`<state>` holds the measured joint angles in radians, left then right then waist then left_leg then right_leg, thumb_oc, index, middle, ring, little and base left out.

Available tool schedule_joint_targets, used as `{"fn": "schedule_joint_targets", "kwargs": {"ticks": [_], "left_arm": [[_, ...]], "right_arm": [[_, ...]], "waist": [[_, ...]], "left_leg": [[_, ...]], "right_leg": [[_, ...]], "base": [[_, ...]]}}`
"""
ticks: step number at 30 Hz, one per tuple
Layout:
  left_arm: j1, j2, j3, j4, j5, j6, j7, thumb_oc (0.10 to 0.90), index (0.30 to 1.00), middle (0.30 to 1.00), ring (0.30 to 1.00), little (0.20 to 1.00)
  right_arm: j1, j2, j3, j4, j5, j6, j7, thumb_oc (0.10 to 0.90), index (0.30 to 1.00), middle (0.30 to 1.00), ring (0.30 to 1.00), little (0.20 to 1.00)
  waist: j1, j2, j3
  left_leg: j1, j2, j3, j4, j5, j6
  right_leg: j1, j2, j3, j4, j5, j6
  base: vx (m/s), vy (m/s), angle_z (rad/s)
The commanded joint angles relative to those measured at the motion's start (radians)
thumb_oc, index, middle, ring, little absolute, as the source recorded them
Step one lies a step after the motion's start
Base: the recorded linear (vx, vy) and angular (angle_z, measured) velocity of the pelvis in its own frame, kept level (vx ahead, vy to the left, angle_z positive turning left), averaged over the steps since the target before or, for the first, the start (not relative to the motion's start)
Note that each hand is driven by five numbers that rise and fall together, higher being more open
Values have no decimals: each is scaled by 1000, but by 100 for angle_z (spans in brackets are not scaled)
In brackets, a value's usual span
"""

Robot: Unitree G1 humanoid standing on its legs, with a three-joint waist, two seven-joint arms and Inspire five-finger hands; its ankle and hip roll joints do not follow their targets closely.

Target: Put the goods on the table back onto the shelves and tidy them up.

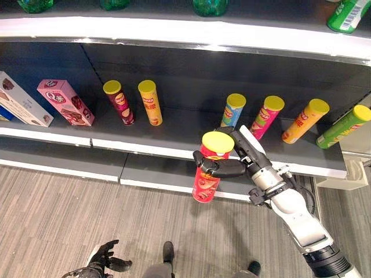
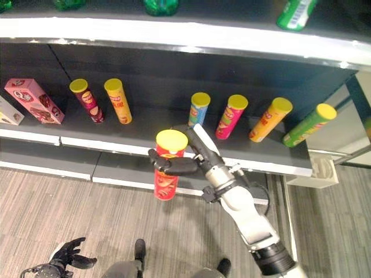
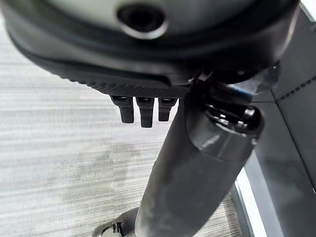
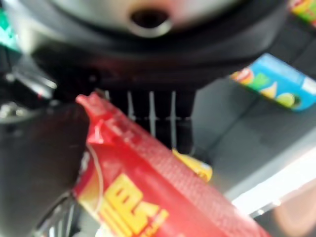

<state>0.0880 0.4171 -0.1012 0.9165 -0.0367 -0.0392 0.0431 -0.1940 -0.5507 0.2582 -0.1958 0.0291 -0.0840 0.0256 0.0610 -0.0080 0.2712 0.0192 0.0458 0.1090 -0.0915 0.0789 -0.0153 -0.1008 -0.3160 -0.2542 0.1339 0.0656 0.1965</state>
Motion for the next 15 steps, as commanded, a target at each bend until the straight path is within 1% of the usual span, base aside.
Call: {"fn": "schedule_joint_targets", "kwargs": {"ticks": [1, 2, 3, 4, 5, 7, 8, 9, 11, 12, 13, 15], "left_arm": [[10, -39, -14, -38, -39, -38, 20, 800, 900, 900, 900, 900], [10, -39, -14, -38, -39, -38, 20, 800, 900, 900, 900, 900], [15, -57, -19, -51, -63, -36, 26, 800, 900, 900, 900, 900], [16, -57, -18, -51, -63, -36, 26, 800, 900, 900, 900, 900], [23, -71, -36, -62, -67, -41, 27, 800, 900, 900, 900, 900], [22, -76, -59, -77, -77, -37, 32, 800, 900, 900, 900, 900], [22, -76, -58, -77, -77, -37, 32, 800, 900, 900, 900, 900], [21, -73, -77, -95, -81, -37, 41, 800, 900, 900, 900, 900], [20, -77, -95, -104, -93, -42, 59, 800, 900, 900, 900, 900], [19, -75, -105, -119, -101, -46, 67, 800, 900, 900, 900, 900], [15, -72, -119, -126, -114, -53, 81, 800, 900, 900, 900, 900], [18, -66, -134, -145, -131, -62, 91, 800, 900, 900, 900, 900]], "right_arm": [[-164, -12, -33, -56, -66, -80, -131, 400, 300, 300, 300, 300], [-164, -12, -33, -56, -66, -80, -131, 400, 300, 300, 300, 300], [-191, 6, -21, -27, -116, -60, -170, 400, 300, 300, 300, 300], [-192, 7, -19, -25, -116, -61, -171, 400, 300, 300, 300, 300], [-213, 21, -10, 4, -159, -60, -209, 400, 300, 300, 300, 300], [-250, 40, 9, 34, -190, -48, -237, 400, 300, 300, 300, 300], [-252, 41, 10, 36, -190, -49, -238, 400, 300, 300, 300, 300], [-284, 61, 24, 55, -219, -40, -276, 400, 300, 300, 300, 300], [-322, 102, 39, 122, -219, -34, -324, 400, 300, 300, 300, 300], [-348, 113, 42, 152, -241, -35, -360, 400, 300, 300, 300, 300], [-398, 135, 47, 197, -280, -22, -406, 400, 300, 300, 300, 300], [-449, 141, 28, 234, -317, -9, -471, 400, 300, 300, 300, 300]], "waist": [[-16, 19, -26], [-15, 19, -25], [0, 18, -25], [-2, 18, -26], [10, 20, -25], [19, 29, -14], [17, 29, -14], [33, 40, 0], [48, 52, 15], [59, 61, 26], [80, 74, 40], [101, 90, 50]], "left_leg": [[8, 36, 5, 9, -92, -58], [8, 36, 5, 9, -92, -58], [-4, 30, -17, 12, -84, -63], [-5, 30, -19, 12, -84, -63], [-23, 36, -33, 13, -75, -70], [-49, 45, -57, 18, -61, -75], [-52, 45, -59, 19, -61, -75], [-75, 47, -82, 25, -54, -77], [-94, 46, -97, 28, -46, -78], [-107, 44, -110, 29, -41, -78], [-127, 42, -124, 30, -34, -78], [-147, 36, -138, 30, -29, -77]], "right_leg": [[-17, 46, 86, -93, 15, -1], [-17, 46, 86, -93, 15, -1], [-7, 52, 99, -110, 24, 1], [-6, 52, 97, -113, 25, 1], [9, 50, 75, -133, 26, 0], [13, 49, 49, -135, 25, -2], [12, 49, 47, -135, 25, -2], [9, 45, 28, -133, 22, -3], [7, 38, 8, -129, 20, -3], [3, 35, -4, -124, 18, -3], [-7, 28, -17, -117, 15, -3], [-15, 18, -34, -110, 12, -2]], "base": [[38, -39, 17], [85, -79, 10], [37, -48, 6], [65, -125, 9], [23, -110, 20], [-13, -98, 41], [-42, -72, 58], [-17, -54, 67], [-42, -52, 45], [-85, -48, 37], [-73, -41, 40], [-51, -11, 29]]}}
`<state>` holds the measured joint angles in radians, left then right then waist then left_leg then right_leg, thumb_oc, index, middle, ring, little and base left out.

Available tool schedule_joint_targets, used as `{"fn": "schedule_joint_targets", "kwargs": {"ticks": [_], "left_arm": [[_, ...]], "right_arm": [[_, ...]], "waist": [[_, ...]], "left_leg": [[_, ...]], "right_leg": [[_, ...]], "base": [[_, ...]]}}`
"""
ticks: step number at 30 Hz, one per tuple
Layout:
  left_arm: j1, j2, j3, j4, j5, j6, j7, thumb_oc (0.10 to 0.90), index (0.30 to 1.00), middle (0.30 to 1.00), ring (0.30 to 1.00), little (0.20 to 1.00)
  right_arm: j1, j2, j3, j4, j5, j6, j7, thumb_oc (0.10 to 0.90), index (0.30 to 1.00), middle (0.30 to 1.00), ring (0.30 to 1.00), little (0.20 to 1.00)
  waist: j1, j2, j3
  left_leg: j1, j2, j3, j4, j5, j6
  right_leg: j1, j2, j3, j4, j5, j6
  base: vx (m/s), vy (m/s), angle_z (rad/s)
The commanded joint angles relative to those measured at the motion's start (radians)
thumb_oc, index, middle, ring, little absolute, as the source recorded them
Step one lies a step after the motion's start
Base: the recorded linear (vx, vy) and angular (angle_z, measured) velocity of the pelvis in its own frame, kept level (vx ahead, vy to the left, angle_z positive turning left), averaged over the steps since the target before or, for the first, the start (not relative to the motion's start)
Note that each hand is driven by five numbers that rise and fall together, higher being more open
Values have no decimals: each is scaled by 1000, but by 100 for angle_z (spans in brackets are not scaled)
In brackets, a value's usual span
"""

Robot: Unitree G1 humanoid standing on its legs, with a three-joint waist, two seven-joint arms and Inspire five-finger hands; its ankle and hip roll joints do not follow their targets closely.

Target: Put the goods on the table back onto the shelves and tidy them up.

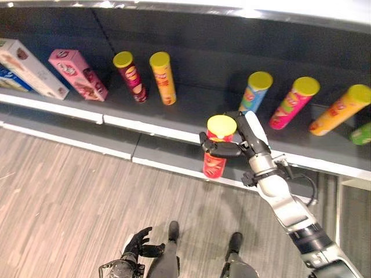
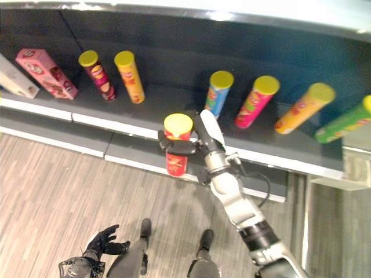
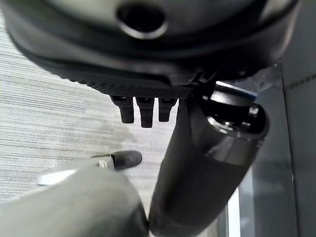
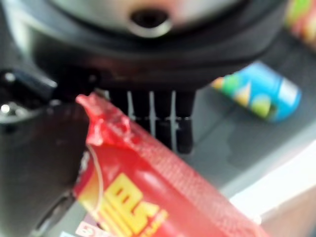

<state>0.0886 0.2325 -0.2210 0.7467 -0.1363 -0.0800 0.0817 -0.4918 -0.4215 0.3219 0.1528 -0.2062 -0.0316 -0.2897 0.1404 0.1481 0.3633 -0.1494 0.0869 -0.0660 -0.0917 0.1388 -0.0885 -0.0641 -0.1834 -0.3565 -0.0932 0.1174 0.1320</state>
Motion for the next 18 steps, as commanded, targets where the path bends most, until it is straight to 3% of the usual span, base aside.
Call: {"fn": "schedule_joint_targets", "kwargs": {"ticks": [1, 8, 18], "left_arm": [[17, 120, -22, 18, -41, -24, 55, 800, 900, 900, 900, 900], [-1, 126, -53, 12, -68, -40, 76, 800, 900, 900, 900, 900], [-43, 132, -95, -20, -97, -59, 85, 800, 900, 900, 900, 900]], "right_arm": [[-179, 10, -46, -101, -96, -58, -180, 400, 300, 300, 300, 300], [-331, -56, -146, -20, -183, -15, -355, 400, 300, 300, 300, 300], [-483, -183, -217, 79, -180, 26, -507, 400, 300, 300, 300, 300]], "waist": [[29, -58, -36], [73, -18, -14], [94, 6, 8]], "left_leg": [[12, -10, 31, 30, -85, -3], [-43, -29, -5, 17, -65, -2], [-106, -42, -23, 11, -56, -7]], "right_leg": [[-56, -119, 61, 121, -41, 64], [-80, -142, 29, 127, -42, 71], [-116, -152, 13, 115, -37, 79]], "base": [[-37, 9, 38], [-26, 6, 39], [-12, -5, 3]]}}
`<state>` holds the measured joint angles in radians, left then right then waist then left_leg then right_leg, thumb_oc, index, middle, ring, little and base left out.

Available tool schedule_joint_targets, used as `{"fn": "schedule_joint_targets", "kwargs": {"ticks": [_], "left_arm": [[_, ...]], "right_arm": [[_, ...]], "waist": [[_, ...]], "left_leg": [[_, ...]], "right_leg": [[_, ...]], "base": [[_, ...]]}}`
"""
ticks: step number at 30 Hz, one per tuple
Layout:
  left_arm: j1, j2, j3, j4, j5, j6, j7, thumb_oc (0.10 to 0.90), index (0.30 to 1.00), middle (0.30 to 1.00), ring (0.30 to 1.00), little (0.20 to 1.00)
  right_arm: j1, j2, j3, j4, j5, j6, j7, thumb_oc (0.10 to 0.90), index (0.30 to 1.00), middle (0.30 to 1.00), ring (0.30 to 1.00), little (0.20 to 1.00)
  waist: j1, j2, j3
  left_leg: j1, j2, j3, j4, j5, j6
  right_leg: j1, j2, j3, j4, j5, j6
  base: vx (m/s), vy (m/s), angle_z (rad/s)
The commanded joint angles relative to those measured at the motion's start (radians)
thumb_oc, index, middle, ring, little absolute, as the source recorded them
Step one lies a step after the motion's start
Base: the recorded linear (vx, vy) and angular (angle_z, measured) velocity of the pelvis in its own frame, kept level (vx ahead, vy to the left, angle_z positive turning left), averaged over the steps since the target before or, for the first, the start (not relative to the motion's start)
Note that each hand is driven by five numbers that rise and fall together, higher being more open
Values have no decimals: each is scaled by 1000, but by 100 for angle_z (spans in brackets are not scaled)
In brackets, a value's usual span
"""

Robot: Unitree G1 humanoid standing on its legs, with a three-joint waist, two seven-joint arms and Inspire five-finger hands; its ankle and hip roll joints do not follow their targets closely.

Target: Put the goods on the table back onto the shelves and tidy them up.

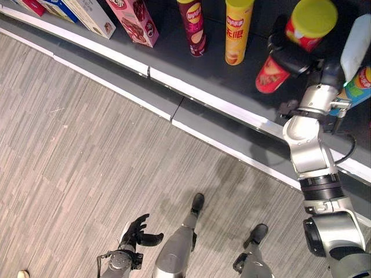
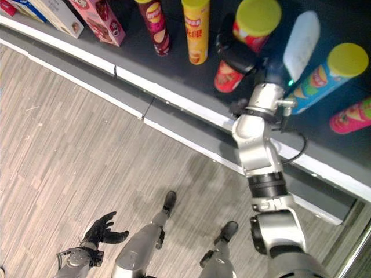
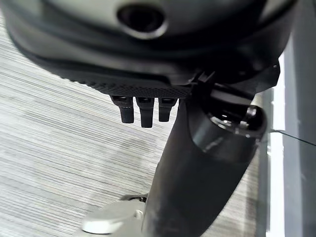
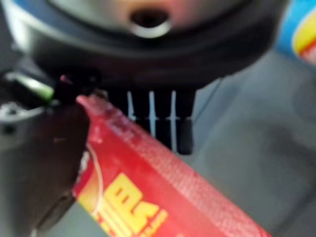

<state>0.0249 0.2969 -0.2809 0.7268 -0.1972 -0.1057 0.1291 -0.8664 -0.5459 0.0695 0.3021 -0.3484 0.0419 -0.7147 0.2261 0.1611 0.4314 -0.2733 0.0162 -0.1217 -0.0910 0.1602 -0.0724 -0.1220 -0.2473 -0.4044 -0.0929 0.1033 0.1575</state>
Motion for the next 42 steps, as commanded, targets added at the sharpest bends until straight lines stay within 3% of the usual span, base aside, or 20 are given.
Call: {"fn": "schedule_joint_targets", "kwargs": {"ticks": [1, 8, 19, 36, 37, 38, 42], "left_arm": [[16, 71, -42, -14, -43, -35, 38, 800, 900, 900, 900, 900], [-1, 85, -39, -74, -87, -55, 45, 800, 900, 900, 900, 900], [-32, 113, -60, -159, -77, -75, 48, 800, 900, 900, 900, 900], [-35, 116, -65, -207, -92, -78, 56, 800, 900, 900, 900, 900], [-36, 117, -67, -206, -91, -77, 56, 800, 900, 900, 900, 900], [-36, 117, -67, -204, -91, -77, 56, 800, 900, 900, 900, 900], [-41, 116, -70, -201, -91, -77, 59, 800, 900, 900, 900, 900]], "right_arm": [[-130, -83, 44, -52, -36, -40, -89, 400, 300, 300, 300, 300], [-198, -139, 83, 19, -33, -25, -106, 400, 300, 300, 300, 300], [-223, -199, 92, 73, -27, -9, -146, 400, 300, 300, 300, 300], [-232, -189, 108, 122, 14, -8, -154, 400, 300, 300, 300, 300], [-234, -188, 109, 124, 18, -10, -154, 472, 408, 408, 408, 408], [-234, -186, 110, 125, 20, -11, -153, 800, 900, 900, 900, 900], [-235, -183, 109, 132, 29, -14, -156, 800, 900, 900, 900, 900]], "waist": [[14, -1, -53], [31, 16, -36], [34, 17, -36], [36, 23, -40], [35, 24, -39], [36, 24, -39], [36, 23, -40]], "left_leg": [[7, 28, 29, 11, -75, -25], [-28, 21, 19, 11, -70, -33], [-60, 10, 10, 10, -70, -34], [-65, 3, 3, 10, -72, -32], [-65, 4, 1, 11, -71, -32], [-65, 4, -1, 11, -71, -32], [-66, 1, -5, 10, -73, -31]], "right_leg": [[-63, -89, 55, 116, -24, 54], [-83, -90, 41, 118, -31, 57], [-95, -95, 26, 105, -25, 65], [-86, -100, 13, 101, -30, 68], [-86, -100, 12, 102, -30, 68], [-85, -100, 10, 102, -31, 67], [-84, -101, 5, 102, -32, 69]], "base": [[0, 0, 0], [-4, -22, 5], [5, -9, 8], [0, 0, 0], [0, 0, 0], [0, 0, 0], [0, 0, 0]]}}
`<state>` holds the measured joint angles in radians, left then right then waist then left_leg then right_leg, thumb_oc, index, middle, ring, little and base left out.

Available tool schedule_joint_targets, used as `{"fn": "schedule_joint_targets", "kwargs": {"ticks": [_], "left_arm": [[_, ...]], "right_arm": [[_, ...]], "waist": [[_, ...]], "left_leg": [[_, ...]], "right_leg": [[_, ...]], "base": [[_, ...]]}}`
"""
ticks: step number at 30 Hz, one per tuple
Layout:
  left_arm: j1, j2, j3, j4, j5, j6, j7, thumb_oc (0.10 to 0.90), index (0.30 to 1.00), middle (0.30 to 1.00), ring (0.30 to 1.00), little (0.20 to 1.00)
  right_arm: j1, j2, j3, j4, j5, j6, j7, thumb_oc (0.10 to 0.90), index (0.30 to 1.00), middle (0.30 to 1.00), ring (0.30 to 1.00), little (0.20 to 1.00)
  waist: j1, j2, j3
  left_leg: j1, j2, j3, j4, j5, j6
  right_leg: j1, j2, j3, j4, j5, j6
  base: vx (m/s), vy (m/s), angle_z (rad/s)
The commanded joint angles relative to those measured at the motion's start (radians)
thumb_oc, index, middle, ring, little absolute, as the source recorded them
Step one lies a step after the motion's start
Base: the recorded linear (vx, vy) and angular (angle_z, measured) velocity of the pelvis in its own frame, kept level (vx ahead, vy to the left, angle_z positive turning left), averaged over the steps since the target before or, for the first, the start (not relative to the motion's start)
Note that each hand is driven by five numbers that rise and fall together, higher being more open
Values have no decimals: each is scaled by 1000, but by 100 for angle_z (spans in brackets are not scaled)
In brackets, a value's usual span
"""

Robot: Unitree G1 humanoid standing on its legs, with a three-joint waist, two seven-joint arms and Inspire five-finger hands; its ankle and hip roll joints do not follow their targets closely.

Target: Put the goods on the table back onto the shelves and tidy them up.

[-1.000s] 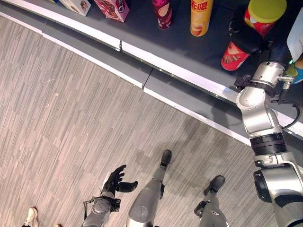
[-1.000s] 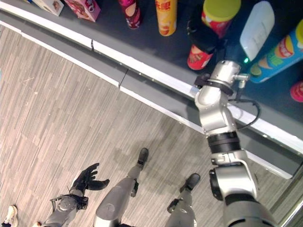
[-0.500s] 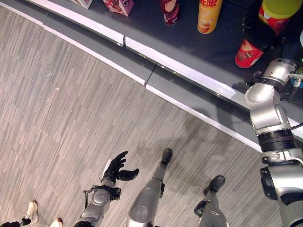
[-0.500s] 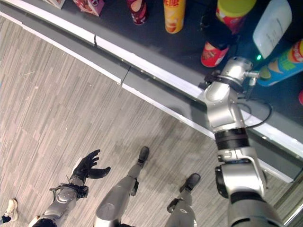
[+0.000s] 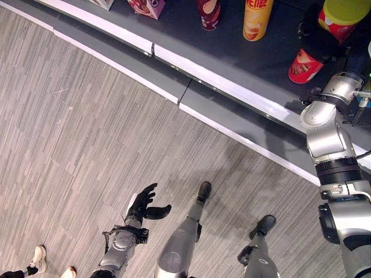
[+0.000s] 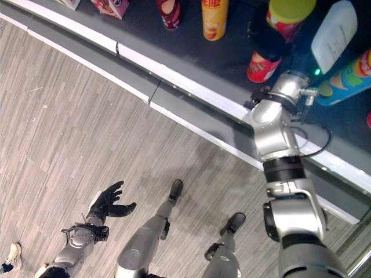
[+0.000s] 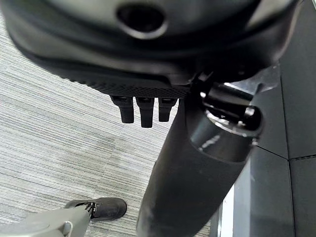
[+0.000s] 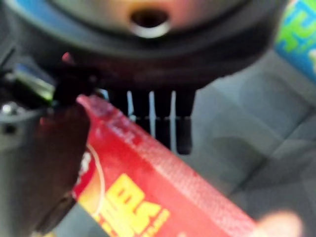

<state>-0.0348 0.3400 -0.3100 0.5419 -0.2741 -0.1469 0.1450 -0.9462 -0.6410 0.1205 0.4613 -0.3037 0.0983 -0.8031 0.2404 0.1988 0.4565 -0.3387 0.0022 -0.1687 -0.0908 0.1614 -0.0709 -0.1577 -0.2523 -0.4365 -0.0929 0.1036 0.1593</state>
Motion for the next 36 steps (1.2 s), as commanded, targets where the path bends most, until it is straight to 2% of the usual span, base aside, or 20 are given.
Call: {"fn": "schedule_joint_targets", "kwargs": {"ticks": [1, 12, 18, 22, 23, 26, 27, 28, 30, 31, 32, 33, 36], "left_arm": [[19, 73, -42, -15, -12, -35, 43, 800, 900, 900, 900, 900], [16, 69, -43, 13, 7, -23, 48, 800, 900, 900, 900, 900], [14, 59, -41, 44, 21, -7, 44, 800, 900, 900, 900, 900], [13, 60, -23, 54, 44, 18, 24, 800, 900, 900, 900, 900], [17, 60, -13, 56, 47, 26, 22, 800, 900, 900, 900, 900], [30, 60, 20, 64, 58, 45, 19, 800, 900, 900, 900, 900], [35, 62, 20, 63, 58, 45, 18, 800, 900, 900, 900, 900], [51, 57, 48, 65, 63, 56, 20, 800, 900, 900, 900, 900], [58, 45, 69, 72, 71, 64, 19, 800, 900, 900, 900, 900], [77, 33, 95, 69, 74, 69, 18, 800, 900, 900, 900, 900], [80, 29, 104, 69, 78, 70, 10, 800, 900, 900, 900, 900], [101, 19, 146, 118, 100, 83, -53, 800, 900, 900, 900, 900], [112, 13, 178, 184, 124, 80, -105, 800, 900, 900, 900, 900]], "right_arm": [[-155, -87, 58, -26, -14, -71, -70, 800, 900, 900, 900, 900], [-126, -67, 44, -46, 2, -80, -69, 800, 900, 900, 900, 900], [-75, -53, 46, -105, -29, -78, -54, 800, 900, 900, 900, 900], [53, 25, 56, -258, -71, -99, 13, 800, 900, 900, 900, 900], [108, 69, 50, -302, -67, -118, 35, 800, 900, 900, 900, 900], [251, 150, 75, -397, -44, -159, 117, 800, 900, 900, 900, 900], [259, 153, 73, -404, -45, -157, 121, 800, 900, 900, 900, 900], [356, 193, 89, -449, -10, -178, 181, 800, 900, 900, 900, 900], [436, 209, 100, -479, 19, -194, 242, 800, 900, 900, 900, 900], [545, 218, 104, -531, 108, -224, 337, 800, 900, 900, 900, 900], [581, 214, 111, -542, 157, -241, 384, 800, 900, 900, 900, 900], [753, 200, 120, -570, 471, -295, 623, 800, 900, 900, 900, 900], [917, 171, 125, -525, 648, -284, 813, 800, 900, 900, 900, 900]], "waist": [[22, -16, -65], [18, -25, -70], [8, -50, -88], [-26, -119, -125], [-32, -139, -136], [-58, -181, -173], [-56, -184, -175], [-74, -206, -197], [-99, -227, -218], [-124, -245, -237], [-133, -252, -244], [-166, -272, -274], [-197, -278, -302]], "left_leg": [[0, 14, 42, 10, -74, -31], [11, 16, 45, 12, -79, -30], [27, 23, 54, 10, -86, -30], [67, 52, 89, 10, -93, -35], [88, 60, 105, 9, -100, -36], [135, 77, 137, 5, -111, -35], [139, 77, 139, 4, -112, -36], [175, 88, 161, 4, -122, -35], [201, 94, 180, 4, -127, -35], [236, 104, 206, 4, -138, -37], [245, 106, 213, 4, -141, -38], [283, 118, 245, 4, -150, -48], [316, 124, 274, 4, -160, -58]], "right_leg": [[-48, -96, 39, 102, -32, 67], [-39, -98, 42, 100, -33, 68], [-19, -91, 43, 82, -25, 69], [14, -63, 49, 33, 5, 67], [28, -54, 58, 20, 14, 67], [51, -40, 69, 7, 19, 66], [53, -40, 71, 6, 18, 66], [73, -32, 82, 6, 15, 64], [86, -26, 92, 6, 14, 63], [104, -19, 105, 6, 13, 61], [108, -16, 108, 6, 12, 61], [127, -9, 119, 6, 6, 60], [145, 2, 136, 6, -6, 58]], "base": [[0, 0, 0], [0, 0, 0], [0, 0, 0], [26, -18, 2], [69, -37, -9], [74, -14, -31], [84, 3, -22], [62, 6, -29], [65, 20, -50], [68, 23, -55], [111, 6, -69], [99, 0, -42], [88, 3, -36]]}}
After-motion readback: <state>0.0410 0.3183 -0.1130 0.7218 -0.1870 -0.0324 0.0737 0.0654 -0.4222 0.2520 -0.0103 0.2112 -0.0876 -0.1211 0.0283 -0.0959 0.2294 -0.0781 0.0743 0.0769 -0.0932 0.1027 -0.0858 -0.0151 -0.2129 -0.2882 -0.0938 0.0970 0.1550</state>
